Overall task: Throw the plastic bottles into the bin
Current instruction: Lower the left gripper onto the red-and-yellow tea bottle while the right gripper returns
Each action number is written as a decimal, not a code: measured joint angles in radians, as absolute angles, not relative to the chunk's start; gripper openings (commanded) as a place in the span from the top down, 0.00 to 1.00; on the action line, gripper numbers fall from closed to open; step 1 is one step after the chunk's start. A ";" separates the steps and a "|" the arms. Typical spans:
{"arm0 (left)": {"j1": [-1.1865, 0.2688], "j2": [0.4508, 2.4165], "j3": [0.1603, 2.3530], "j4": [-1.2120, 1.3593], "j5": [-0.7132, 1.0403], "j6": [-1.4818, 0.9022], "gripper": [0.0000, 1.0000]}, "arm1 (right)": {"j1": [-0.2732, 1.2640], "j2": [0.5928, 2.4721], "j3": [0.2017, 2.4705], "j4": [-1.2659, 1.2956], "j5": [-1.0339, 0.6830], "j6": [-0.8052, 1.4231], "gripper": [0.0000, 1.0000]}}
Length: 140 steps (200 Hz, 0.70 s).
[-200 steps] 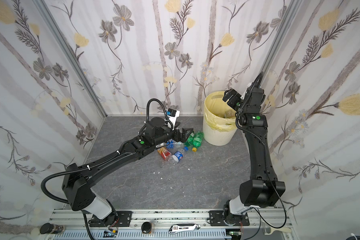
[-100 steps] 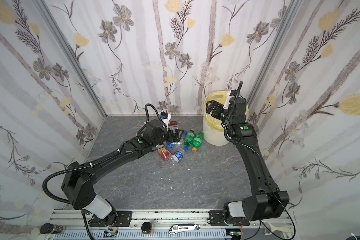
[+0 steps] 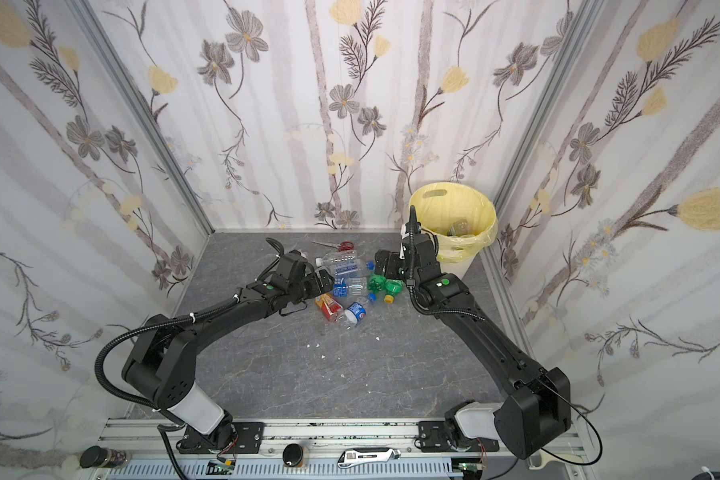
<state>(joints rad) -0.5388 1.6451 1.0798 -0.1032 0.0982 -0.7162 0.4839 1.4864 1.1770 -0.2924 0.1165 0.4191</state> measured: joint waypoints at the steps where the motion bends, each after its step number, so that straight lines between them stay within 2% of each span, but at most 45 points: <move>1: -0.538 1.646 1.079 -0.104 0.102 -0.718 0.00 | 0.486 1.486 1.174 -0.292 0.118 0.417 0.00; 57: -0.502 1.724 1.073 -0.104 0.160 -0.756 0.00 | 0.559 1.492 1.106 -0.262 0.167 0.407 0.00; 140: -0.496 1.819 1.088 -0.105 0.195 -0.759 0.10 | 0.574 1.512 1.088 -0.254 0.184 0.407 0.00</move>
<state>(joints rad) -0.4957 1.8194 1.0882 -0.1047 0.1947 -0.7593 0.5739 1.5116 1.0878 -0.2543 0.1837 0.4068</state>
